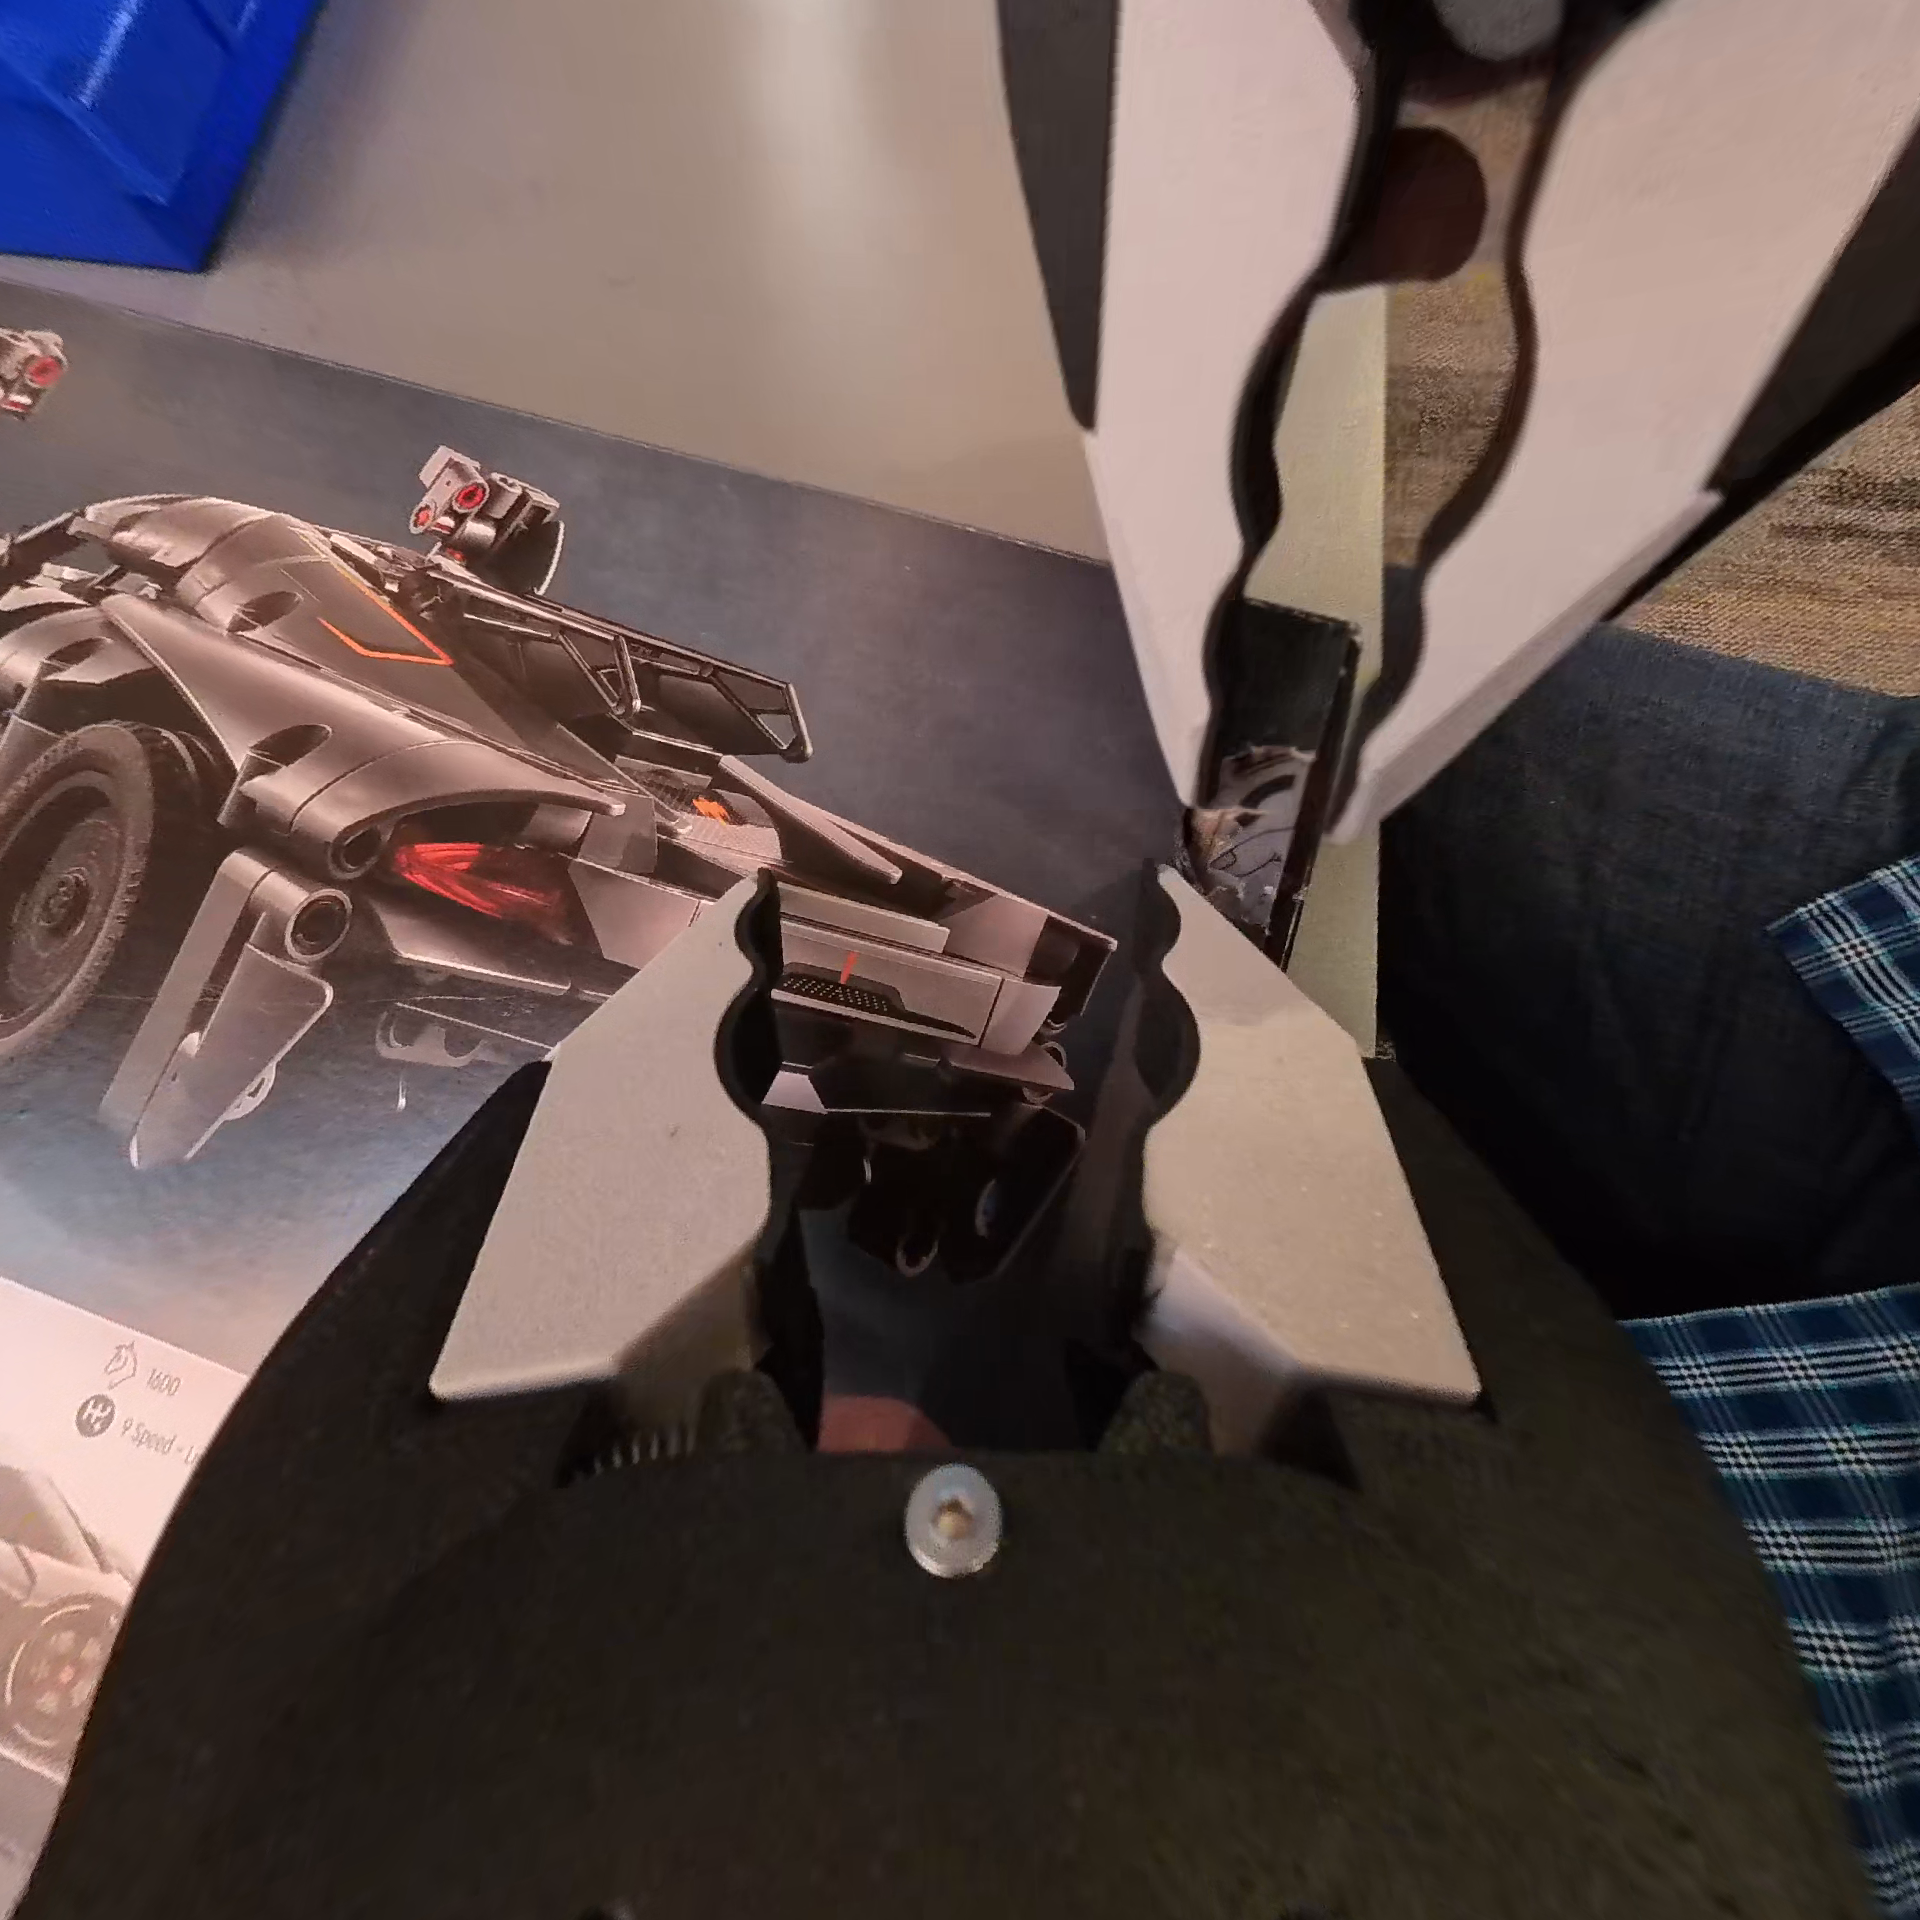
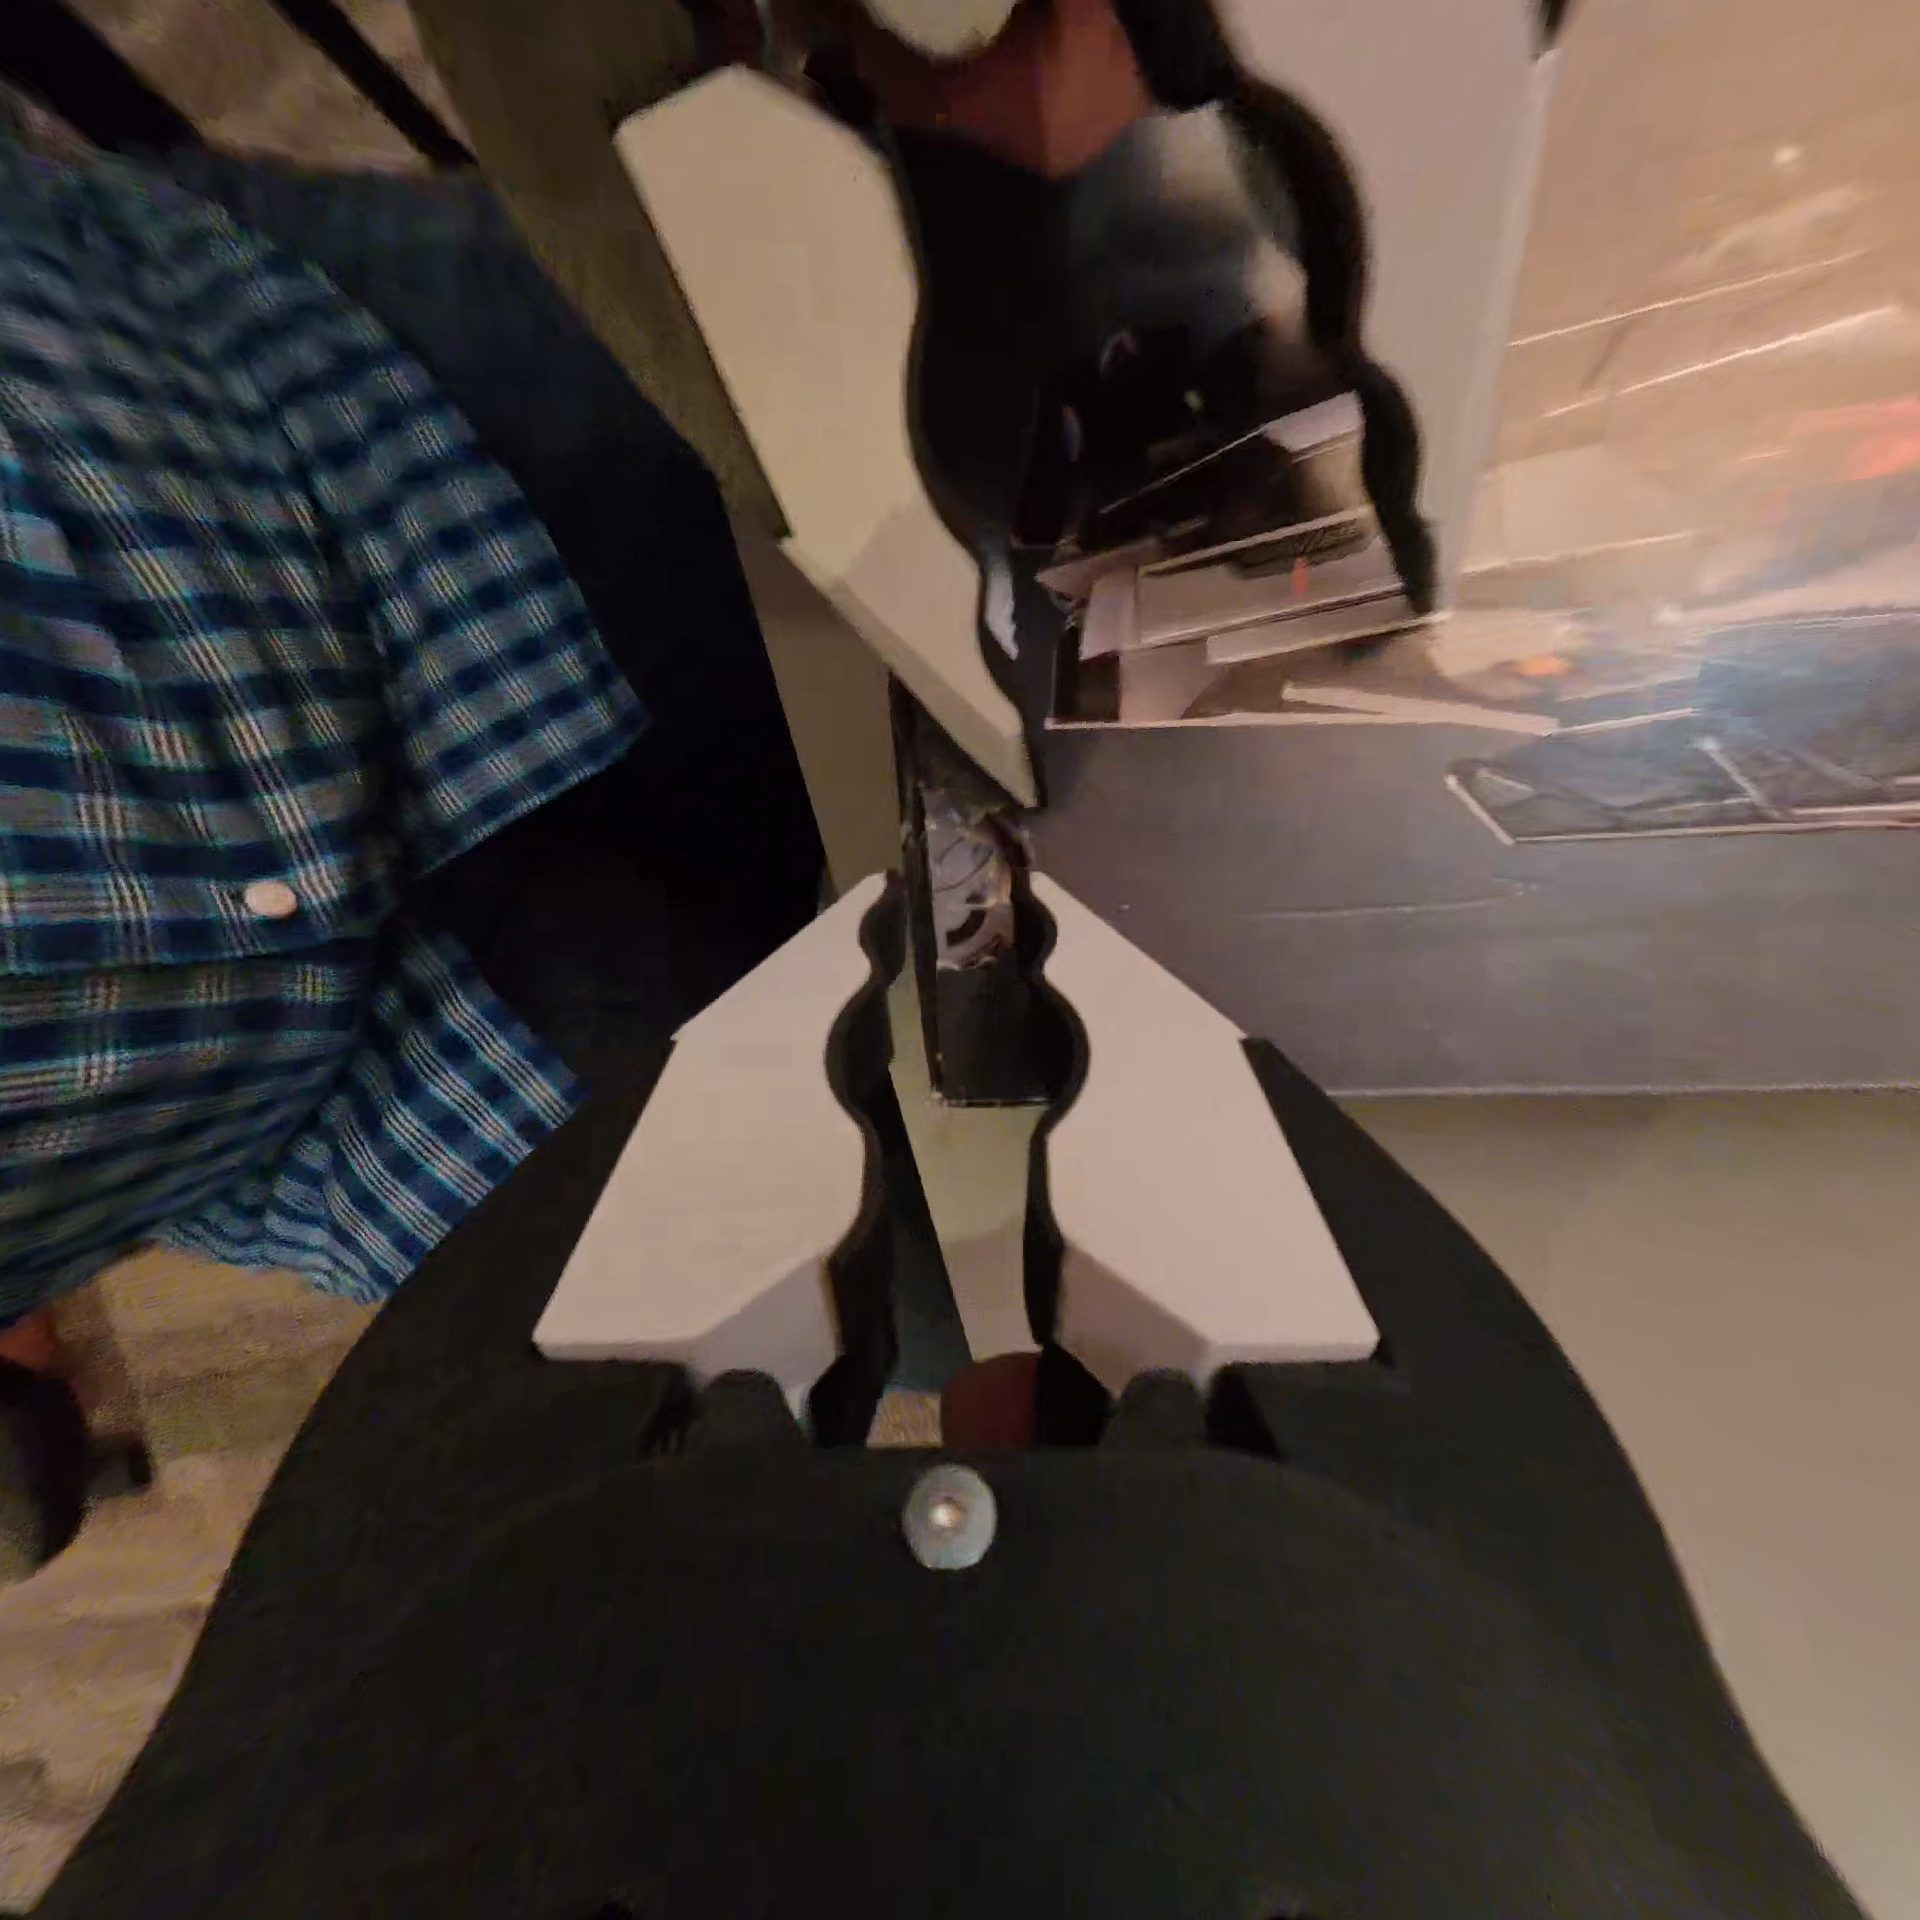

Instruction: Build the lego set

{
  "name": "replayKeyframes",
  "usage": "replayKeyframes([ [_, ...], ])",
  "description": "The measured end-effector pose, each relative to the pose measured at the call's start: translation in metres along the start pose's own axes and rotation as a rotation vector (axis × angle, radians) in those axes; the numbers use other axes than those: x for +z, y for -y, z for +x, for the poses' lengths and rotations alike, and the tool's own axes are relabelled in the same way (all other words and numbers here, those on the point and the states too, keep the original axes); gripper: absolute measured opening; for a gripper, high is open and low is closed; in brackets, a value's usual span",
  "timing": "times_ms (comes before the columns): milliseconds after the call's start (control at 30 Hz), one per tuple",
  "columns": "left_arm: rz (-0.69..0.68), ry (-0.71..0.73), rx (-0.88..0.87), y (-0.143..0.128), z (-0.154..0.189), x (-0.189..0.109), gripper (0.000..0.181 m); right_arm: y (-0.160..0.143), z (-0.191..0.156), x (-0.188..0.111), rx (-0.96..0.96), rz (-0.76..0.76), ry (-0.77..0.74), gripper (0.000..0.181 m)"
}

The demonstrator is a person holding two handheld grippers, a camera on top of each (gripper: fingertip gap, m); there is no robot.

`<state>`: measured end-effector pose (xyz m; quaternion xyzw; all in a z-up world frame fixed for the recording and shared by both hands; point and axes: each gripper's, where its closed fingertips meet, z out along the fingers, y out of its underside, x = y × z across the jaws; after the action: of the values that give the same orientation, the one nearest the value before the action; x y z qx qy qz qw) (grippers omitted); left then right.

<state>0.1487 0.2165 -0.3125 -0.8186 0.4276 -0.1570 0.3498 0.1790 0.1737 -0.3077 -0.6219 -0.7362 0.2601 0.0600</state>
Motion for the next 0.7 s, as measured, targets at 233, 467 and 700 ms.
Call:
replayKeyframes([
  [233, -0.002, -0.009, 0.003, 0.001, 0.001, 0.000, 0.065, -0.004, -0.002, 0.005, -0.027, -0.012, -0.074, 0.016],
  [467, -0.004, -0.011, 0.011, 0.000, 0.001, 0.001, 0.064, -0.005, 0.001, 0.013, -0.053, -0.057, -0.118, 0.016],
  [700, -0.009, -0.004, 0.021, 0.000, 0.002, 0.002, 0.063, -0.009, -0.001, 0.021, -0.128, -0.144, -0.231, 0.024],
])
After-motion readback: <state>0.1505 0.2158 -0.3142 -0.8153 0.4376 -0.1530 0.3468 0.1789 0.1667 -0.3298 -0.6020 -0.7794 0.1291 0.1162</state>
